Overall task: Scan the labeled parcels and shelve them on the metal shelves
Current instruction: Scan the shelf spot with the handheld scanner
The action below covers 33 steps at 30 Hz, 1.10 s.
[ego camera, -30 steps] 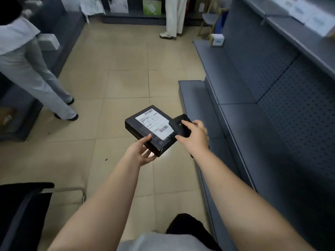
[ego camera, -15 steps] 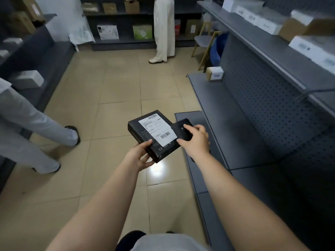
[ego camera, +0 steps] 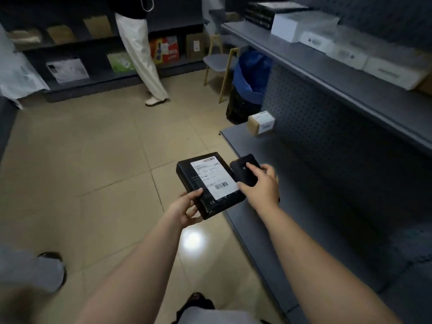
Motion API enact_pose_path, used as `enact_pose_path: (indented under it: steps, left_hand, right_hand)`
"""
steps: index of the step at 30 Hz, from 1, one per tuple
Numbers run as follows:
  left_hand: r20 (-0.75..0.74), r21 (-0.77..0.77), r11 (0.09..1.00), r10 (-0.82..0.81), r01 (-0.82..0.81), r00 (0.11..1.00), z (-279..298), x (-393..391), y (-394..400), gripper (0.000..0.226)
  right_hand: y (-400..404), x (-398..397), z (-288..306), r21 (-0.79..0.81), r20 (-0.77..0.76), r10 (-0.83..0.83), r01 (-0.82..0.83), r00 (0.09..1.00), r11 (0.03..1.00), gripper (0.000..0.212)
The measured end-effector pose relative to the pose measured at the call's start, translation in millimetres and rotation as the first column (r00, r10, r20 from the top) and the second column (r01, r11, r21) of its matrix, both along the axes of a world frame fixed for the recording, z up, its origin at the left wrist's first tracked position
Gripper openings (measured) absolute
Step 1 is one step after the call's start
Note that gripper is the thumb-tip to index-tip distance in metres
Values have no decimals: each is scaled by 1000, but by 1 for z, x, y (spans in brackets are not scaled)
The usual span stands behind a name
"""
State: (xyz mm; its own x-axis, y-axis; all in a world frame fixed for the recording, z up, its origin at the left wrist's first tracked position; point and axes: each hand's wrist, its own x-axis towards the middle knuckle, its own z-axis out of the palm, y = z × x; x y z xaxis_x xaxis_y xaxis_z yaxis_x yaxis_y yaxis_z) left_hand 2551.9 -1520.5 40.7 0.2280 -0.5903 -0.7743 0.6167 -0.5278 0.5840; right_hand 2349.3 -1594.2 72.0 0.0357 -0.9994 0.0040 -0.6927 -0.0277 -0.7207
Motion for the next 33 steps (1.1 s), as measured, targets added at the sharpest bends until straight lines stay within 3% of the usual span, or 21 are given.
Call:
enact_pose_path:
  steps: [6,12,21,27,33]
  left_hand:
    - [22,-15,973,-228,229,973,2,33,-143,38]
    - [29,40,883,-468,467,883,-20,28,-257,15]
    - [34,149,746,-660,649,751,-39,28,-382,19]
    - [-14,233,504,-854,832,521,-65,9,-439,12]
    - [-6,279,242,-967,929,254,-100,-12,-481,19]
  right_hand:
    - [-85,40,-3,22,-24,-174,175,984,984,60]
    - [-177,29,-33,85,-110,-331,340,937,936,60]
    - [-281,44,-66,215,-102,-398,411,912,886,64]
    - [-293,42,-83,296,-143,-519,536,843,790,67]
    - [-284,56,-103,343,-191,-681,698,707,628,67]
